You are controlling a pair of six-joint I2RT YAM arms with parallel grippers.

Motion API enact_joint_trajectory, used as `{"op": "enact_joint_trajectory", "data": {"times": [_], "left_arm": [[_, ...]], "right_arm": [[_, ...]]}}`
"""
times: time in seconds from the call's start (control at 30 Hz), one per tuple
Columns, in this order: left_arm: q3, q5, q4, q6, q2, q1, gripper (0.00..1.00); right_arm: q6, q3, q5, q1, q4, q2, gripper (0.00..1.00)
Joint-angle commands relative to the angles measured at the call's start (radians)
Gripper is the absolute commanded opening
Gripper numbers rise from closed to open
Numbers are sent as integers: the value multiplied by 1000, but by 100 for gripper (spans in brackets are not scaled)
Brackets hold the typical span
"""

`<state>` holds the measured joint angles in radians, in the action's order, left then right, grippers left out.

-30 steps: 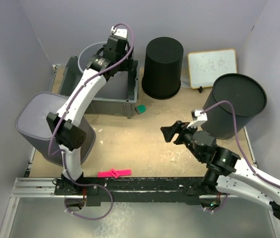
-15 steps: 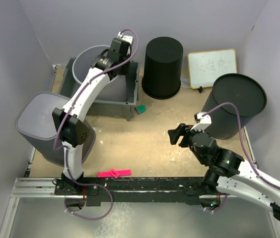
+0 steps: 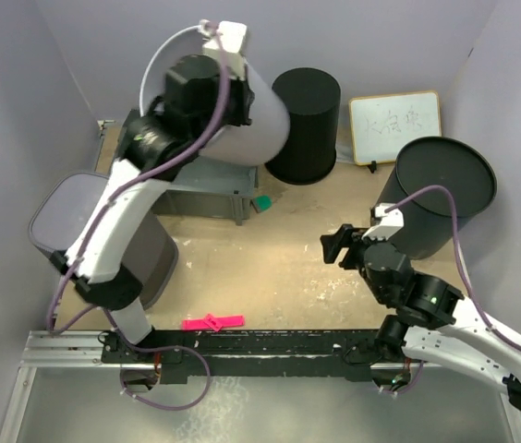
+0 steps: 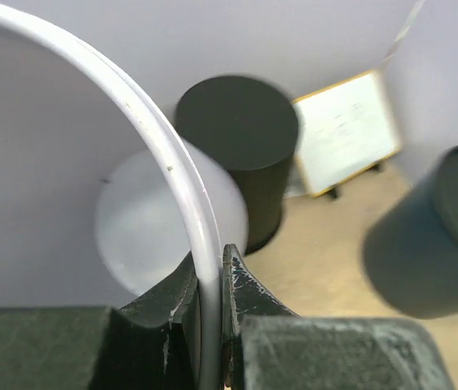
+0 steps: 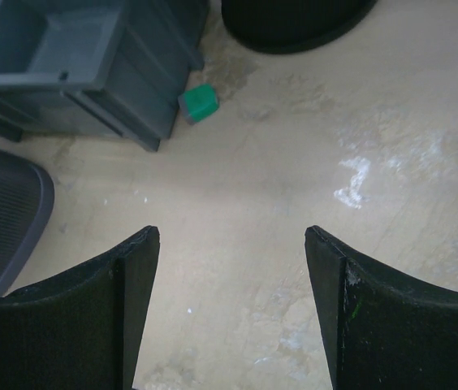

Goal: Turn the large container upside down

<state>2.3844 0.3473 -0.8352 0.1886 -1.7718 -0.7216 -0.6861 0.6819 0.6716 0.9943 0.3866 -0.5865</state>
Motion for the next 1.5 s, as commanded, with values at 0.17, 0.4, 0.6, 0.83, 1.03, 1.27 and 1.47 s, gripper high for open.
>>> {"op": "enact_joint_trajectory", "data": {"times": [0.17, 0.4, 0.6, 0.83, 1.03, 1.27, 1.47], "left_arm": [[-268, -346, 240, 255, 324, 10, 0], [-573, -466, 421, 392, 391, -69, 0], [-773, -459, 568, 443, 413, -218, 0], [-1018, -422, 804, 542, 436, -319, 0], [-1336, -255, 1098, 675, 539, -342, 0], [-1486, -173, 1027, 683, 569, -371, 24], [-1509, -67, 768, 617, 616, -388, 58]], "right_arm": [[260, 315, 291, 3, 55, 36, 75], [367, 425, 354, 3, 62, 99, 76], [374, 467, 388, 3, 143, 132, 76], [353, 495, 361, 3, 232, 88, 78], [297, 502, 326, 3, 288, 31, 80], [251, 475, 295, 3, 306, 17, 80], [116, 441, 277, 3, 409, 32, 88]]}}
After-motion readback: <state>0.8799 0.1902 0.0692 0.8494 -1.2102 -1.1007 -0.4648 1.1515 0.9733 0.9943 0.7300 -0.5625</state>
